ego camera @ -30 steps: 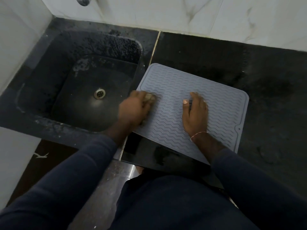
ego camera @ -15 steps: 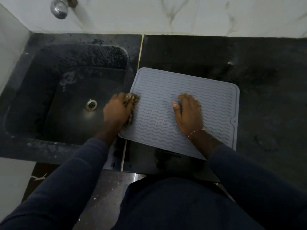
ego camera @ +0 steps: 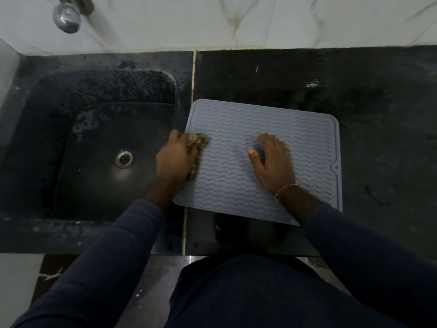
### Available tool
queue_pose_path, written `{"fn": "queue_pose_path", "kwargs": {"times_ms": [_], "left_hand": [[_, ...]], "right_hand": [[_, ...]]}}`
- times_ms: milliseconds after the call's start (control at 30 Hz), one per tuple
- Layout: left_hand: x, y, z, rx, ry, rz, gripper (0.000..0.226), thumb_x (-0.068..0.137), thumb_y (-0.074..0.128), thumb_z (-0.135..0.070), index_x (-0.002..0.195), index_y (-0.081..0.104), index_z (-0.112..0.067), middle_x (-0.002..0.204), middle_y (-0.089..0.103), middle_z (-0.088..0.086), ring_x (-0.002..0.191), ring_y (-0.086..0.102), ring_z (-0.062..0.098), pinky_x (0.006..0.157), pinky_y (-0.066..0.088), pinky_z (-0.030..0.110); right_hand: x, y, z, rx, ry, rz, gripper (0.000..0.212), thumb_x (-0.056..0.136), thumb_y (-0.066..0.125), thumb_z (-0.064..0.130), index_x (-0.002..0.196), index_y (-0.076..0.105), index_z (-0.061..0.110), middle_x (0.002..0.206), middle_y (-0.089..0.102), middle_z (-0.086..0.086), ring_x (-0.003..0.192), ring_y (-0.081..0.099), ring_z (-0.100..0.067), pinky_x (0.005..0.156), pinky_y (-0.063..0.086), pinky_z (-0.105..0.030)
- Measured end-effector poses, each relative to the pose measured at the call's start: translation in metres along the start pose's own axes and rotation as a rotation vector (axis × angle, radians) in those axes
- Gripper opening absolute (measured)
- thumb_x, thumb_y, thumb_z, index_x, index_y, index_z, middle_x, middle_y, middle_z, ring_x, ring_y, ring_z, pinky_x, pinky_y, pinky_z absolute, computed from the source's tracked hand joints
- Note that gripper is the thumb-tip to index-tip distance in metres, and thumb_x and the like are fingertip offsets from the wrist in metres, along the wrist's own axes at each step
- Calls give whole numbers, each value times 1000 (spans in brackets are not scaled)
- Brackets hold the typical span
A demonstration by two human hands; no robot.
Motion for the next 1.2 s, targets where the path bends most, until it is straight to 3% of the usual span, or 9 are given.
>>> {"fn": "queue_pose_path", "kwargs": {"times_ms": [133,233,333,433,600,800,900,1033,1200], "left_hand": [[2,-2,-25,-137,28,-51,33,94,54,-40,116,59,-17,115,48,7,85,58,25,72,43,33],[-6,29,-104,-236,278,75,29,95,52,-35,117,58,-19,119,49,3,86,56,17,70,45,30],[-15,51,-142,-190,347,196,28,96,49,-29,118,59,-15,128,48,8,91,61,26,71,46,35],[-6,37,-95,-104,348,177,28,96,48,-35,115,59,-18,121,48,7,92,60,26,73,48,37],[2,-4,17,26,126,91,36,96,49,-41,120,56,-15,117,46,11,88,59,35,72,47,43],[-19,16,-81,-252,337,95,33,96,51,-39,120,58,-17,118,49,5,88,58,22,72,47,34],[-33,40,-120,-186,397,199,30,97,49,-35,117,57,-14,120,49,9,88,59,27,66,42,36],[-23,30,-71,-80,437,196,30,97,48,-36,118,57,-17,118,49,5,91,60,26,70,46,38],[-6,-8,19,54,275,179,39,94,51,-43,123,57,-17,113,48,9,91,59,33,73,49,42]], "right_hand": [[0,0,1,29,18,-15,56,94,39,53,128,51,11,133,55,-9,126,47,-23,109,35,-47],[-3,-3,-4,114,46,-42,60,93,40,52,133,49,8,134,54,-12,125,49,-25,107,38,-43],[-5,-4,-7,138,38,-67,58,92,40,45,133,51,6,137,53,-13,129,47,-25,112,34,-39],[-2,0,-5,45,-4,-59,58,91,45,51,127,57,8,137,54,-14,131,46,-26,112,33,-42],[-3,5,-4,-31,2,-63,64,89,46,55,127,57,5,138,53,-16,132,44,-28,115,27,-37],[-4,2,-2,-5,30,-98,60,93,41,49,129,54,3,135,54,-17,130,46,-30,113,33,-42],[-5,-4,-3,42,85,-159,57,93,39,46,128,54,3,132,56,-17,125,50,-30,109,37,-43],[-5,-3,0,21,97,-158,62,90,44,50,129,54,2,132,56,-17,125,51,-30,108,37,-37],[-6,-3,-2,8,103,-159,63,91,44,51,130,53,3,132,57,-17,125,51,-29,107,36,-35]]}}
Point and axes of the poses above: each hand's wrist, its own x-axis towards the middle knuckle, its own y-axis out of the palm, z = x × y, the point moved 5 cm from there along x, towards the middle knuckle
